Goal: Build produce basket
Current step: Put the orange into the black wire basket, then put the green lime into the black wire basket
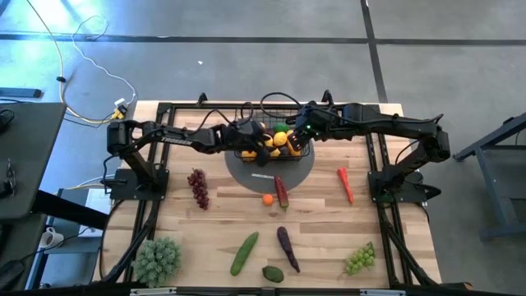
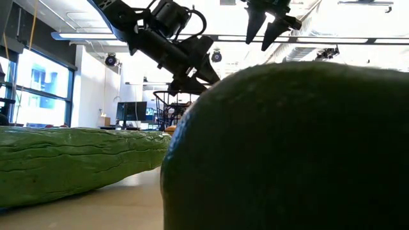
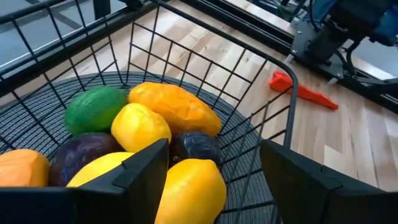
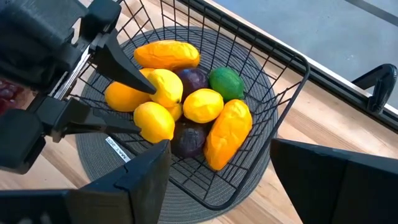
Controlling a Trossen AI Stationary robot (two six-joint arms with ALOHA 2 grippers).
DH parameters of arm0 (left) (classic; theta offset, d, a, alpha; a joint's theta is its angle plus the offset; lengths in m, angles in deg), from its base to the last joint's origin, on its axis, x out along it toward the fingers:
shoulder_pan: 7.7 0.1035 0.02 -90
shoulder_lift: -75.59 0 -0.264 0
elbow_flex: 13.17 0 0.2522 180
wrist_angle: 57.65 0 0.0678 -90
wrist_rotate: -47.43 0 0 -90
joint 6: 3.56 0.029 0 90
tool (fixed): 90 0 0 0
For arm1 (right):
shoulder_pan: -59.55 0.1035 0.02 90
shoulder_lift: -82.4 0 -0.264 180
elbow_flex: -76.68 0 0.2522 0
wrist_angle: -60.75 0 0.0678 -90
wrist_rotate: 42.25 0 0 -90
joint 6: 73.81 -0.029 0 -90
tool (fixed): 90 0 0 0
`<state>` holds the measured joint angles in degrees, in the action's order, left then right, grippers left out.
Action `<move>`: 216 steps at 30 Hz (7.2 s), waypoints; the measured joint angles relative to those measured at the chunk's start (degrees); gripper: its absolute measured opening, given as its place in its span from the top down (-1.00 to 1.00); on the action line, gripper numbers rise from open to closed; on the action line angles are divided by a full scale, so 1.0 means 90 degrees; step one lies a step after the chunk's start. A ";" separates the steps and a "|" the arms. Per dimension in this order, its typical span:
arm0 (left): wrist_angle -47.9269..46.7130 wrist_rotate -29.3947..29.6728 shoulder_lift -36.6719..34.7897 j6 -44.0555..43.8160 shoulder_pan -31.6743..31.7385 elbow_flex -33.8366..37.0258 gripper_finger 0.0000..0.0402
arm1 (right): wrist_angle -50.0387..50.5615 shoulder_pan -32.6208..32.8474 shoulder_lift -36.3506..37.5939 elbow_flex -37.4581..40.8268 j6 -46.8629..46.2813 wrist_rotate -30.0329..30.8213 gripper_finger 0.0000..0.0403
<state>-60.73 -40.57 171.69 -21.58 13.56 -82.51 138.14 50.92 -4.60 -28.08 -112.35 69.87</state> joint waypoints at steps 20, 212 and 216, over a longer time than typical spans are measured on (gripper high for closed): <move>-0.0304 -0.0751 -0.1179 0.0359 -0.0034 0.0000 -0.21 | -0.0077 0.0328 0.0000 0.0000 -0.0164 -0.0583 -0.27; -0.7004 0.1810 -0.3976 -0.0133 -0.1399 0.0000 -0.21 | -0.3124 -0.1873 -0.3026 -0.0005 0.2102 -0.2304 -0.22; -0.7006 0.1832 -0.3976 0.0433 -0.1399 0.0000 -0.21 | -0.2874 -0.1890 -0.2897 -0.0005 0.1667 -0.2481 -0.23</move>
<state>-123.79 -24.09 135.91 -17.68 0.97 -82.51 112.28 33.91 -30.67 -28.12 -97.35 47.54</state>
